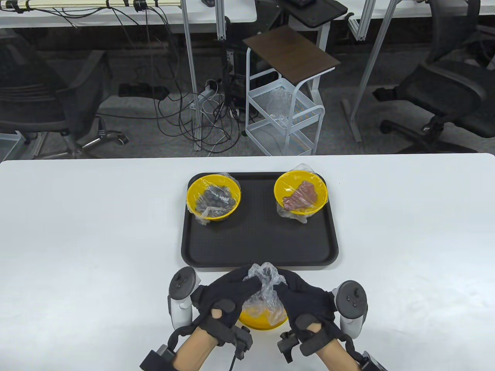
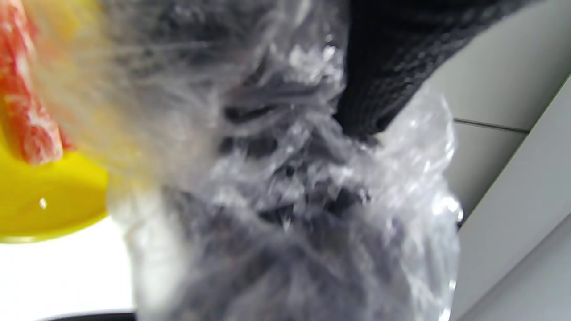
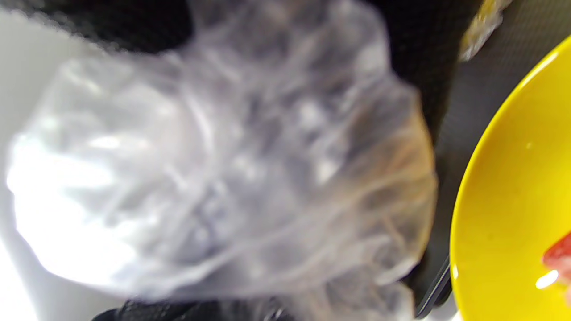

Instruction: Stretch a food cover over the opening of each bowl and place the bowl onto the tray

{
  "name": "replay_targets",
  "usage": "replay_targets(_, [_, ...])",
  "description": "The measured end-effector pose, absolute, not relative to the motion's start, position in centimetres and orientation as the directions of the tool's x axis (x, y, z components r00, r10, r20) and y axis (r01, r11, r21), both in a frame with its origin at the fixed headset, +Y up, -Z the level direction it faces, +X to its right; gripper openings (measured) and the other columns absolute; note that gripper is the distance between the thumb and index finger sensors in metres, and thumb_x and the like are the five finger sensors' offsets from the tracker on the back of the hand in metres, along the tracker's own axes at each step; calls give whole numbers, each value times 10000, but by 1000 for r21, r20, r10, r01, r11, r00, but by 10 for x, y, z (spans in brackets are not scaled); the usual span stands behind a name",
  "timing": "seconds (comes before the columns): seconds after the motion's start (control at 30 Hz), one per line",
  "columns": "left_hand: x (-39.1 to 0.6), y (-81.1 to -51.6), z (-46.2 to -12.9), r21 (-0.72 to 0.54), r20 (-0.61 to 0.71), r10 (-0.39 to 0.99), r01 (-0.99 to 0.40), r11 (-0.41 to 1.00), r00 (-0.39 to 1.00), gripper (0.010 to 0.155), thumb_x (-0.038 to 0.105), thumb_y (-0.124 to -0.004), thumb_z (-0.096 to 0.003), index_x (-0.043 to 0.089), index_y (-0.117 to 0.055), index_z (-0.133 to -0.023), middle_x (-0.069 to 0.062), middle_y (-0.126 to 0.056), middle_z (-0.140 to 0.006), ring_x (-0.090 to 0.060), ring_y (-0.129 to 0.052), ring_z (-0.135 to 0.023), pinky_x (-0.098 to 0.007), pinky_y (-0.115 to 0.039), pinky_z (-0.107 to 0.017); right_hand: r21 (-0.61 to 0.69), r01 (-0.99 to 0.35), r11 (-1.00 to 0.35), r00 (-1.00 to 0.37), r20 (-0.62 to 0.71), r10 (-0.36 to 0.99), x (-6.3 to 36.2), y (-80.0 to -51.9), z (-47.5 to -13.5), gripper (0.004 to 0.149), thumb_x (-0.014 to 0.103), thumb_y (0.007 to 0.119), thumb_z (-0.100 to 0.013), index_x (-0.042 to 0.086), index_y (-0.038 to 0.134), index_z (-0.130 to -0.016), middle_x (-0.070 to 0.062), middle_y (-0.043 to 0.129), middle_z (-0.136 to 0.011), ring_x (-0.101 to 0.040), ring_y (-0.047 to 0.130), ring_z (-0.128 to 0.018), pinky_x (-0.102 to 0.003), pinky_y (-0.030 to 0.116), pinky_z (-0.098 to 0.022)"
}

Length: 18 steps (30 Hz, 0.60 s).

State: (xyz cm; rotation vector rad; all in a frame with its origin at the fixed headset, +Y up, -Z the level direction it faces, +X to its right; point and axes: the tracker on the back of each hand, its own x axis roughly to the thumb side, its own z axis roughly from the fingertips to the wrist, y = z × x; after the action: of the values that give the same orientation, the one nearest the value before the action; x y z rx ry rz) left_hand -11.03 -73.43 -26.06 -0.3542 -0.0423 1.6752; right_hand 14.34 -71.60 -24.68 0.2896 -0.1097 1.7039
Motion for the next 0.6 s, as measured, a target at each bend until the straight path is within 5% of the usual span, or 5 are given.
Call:
replay_targets(0.27, [-141,-741,-267,-166,-254,944,-952,-257,-210,423,419,-903,-471,254,-919,-860,-21,-1075,-748,-282,-1104,-619,-431,-930,-460,-22,-989,-147,-149,134,980,174,-724,-253,474,341,860,-445,91,912,-844,-98,1089,-634,-276,1135,-427,-376,958,-249])
replay_targets(0.43, [-157,-740,-268,-109,-229,961,-977,-182,-154,428,426,-872,-483,257,-892,-876,-1,-1051,-651,-272,-1058,-524,-424,-916,-424,-82,-965,-249,-258,116,959,183,-724,-253,465,342,838,-450,96,897,-840,-19,1063,-498,-207,1096,-282,-352,927,-172])
replay_targets(0.6, [-166,-737,-269,-90,-202,978,-995,43,60,436,435,-845,-487,259,-877,-885,29,-1034,-532,-249,-1031,-421,-416,-909,-363,-137,-920,-367,-383,121,916,190,-723,-253,468,348,818,-451,91,876,-839,28,1040,-379,-158,1063,-180,-336,906,-104])
